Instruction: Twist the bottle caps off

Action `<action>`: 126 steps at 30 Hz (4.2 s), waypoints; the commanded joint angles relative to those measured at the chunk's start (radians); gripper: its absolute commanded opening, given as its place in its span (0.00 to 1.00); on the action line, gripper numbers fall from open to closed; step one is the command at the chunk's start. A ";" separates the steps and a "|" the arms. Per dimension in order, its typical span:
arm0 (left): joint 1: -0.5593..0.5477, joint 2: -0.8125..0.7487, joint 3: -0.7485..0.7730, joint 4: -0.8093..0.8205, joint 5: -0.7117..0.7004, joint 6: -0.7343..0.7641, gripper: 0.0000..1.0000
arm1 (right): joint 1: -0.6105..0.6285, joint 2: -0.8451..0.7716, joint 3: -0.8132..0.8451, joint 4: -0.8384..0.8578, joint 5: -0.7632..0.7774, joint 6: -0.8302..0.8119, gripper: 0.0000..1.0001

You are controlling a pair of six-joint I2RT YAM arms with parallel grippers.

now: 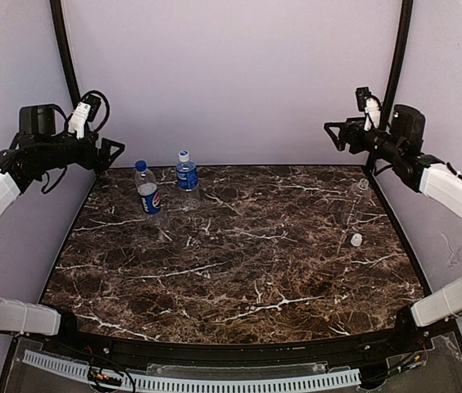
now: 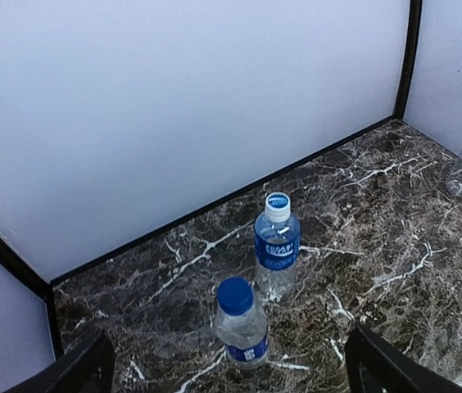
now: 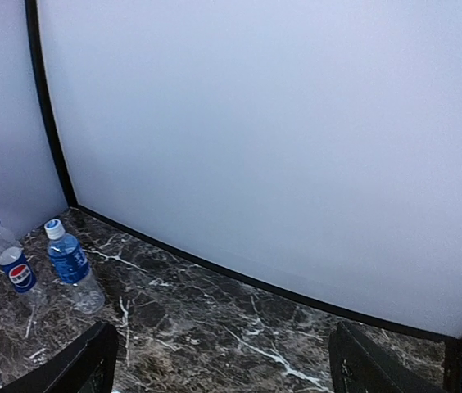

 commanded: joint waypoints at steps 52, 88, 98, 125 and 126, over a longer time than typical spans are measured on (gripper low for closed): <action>0.129 0.667 -0.480 1.430 0.482 -0.146 0.86 | 0.678 0.349 0.538 -0.233 0.378 -0.245 0.93; -0.139 0.113 0.279 -0.766 0.209 0.545 0.41 | 0.681 0.259 0.596 -0.452 0.045 -0.112 0.85; -0.391 0.150 0.337 -0.642 0.197 0.424 0.38 | 0.776 0.246 0.492 -0.194 -0.165 -0.060 0.82; -0.451 0.163 0.251 -0.426 0.277 0.448 0.37 | 0.798 0.448 0.633 -0.231 -0.162 -0.041 0.38; -0.451 0.162 0.250 -0.421 0.275 0.448 0.37 | 0.797 0.445 0.626 -0.233 -0.156 -0.039 0.38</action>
